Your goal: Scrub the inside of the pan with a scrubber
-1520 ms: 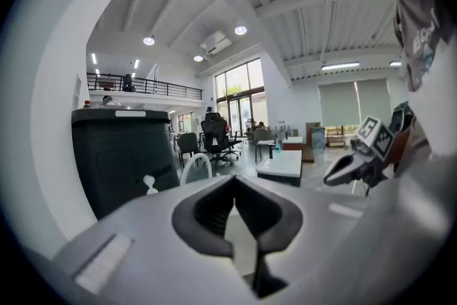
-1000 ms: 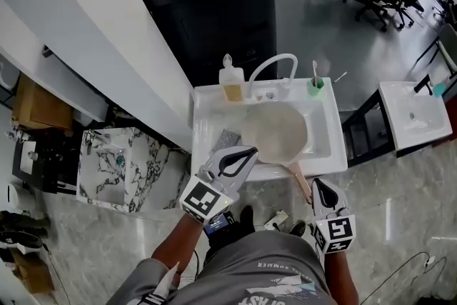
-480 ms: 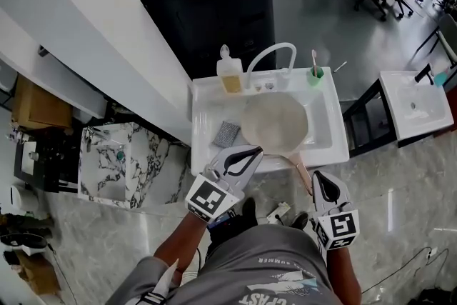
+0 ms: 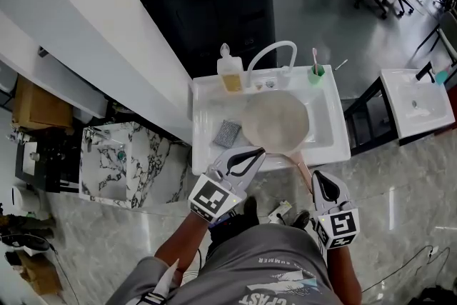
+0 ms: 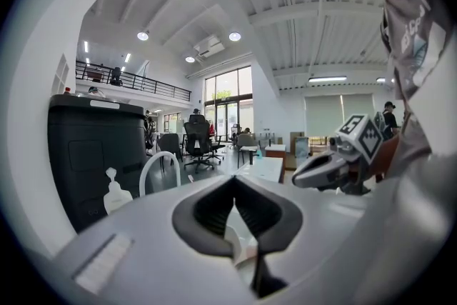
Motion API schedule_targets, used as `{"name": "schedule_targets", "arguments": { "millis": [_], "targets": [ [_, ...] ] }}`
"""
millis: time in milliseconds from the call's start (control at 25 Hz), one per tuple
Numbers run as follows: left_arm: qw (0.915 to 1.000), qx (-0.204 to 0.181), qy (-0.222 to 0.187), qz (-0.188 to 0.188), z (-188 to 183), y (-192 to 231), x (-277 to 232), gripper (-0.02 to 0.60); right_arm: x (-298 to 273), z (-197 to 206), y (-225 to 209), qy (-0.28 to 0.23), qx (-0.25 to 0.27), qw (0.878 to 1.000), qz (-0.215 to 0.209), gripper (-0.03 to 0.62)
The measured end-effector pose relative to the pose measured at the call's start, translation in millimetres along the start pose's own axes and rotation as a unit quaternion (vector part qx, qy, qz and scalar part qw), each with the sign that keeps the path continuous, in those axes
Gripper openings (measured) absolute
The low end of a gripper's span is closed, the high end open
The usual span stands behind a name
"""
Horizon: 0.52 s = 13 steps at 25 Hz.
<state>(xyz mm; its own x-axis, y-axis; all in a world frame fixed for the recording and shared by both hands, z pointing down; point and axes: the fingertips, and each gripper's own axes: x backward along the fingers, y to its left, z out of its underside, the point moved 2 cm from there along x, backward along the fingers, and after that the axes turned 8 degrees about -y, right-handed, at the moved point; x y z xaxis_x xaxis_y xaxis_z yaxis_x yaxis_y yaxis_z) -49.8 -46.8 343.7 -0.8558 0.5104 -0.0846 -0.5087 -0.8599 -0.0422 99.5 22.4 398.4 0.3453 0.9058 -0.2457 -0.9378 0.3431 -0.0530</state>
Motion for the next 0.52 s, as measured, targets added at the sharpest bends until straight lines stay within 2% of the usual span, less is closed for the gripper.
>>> {"name": "schedule_targets", "arguments": {
  "millis": [520],
  "targets": [
    [0.9995,0.029,0.012,0.005,14.2,0.6,-2.0,0.002,-5.0,8.1,0.7,0.01,-0.009,1.0,-0.006,0.0]
  ]
}}
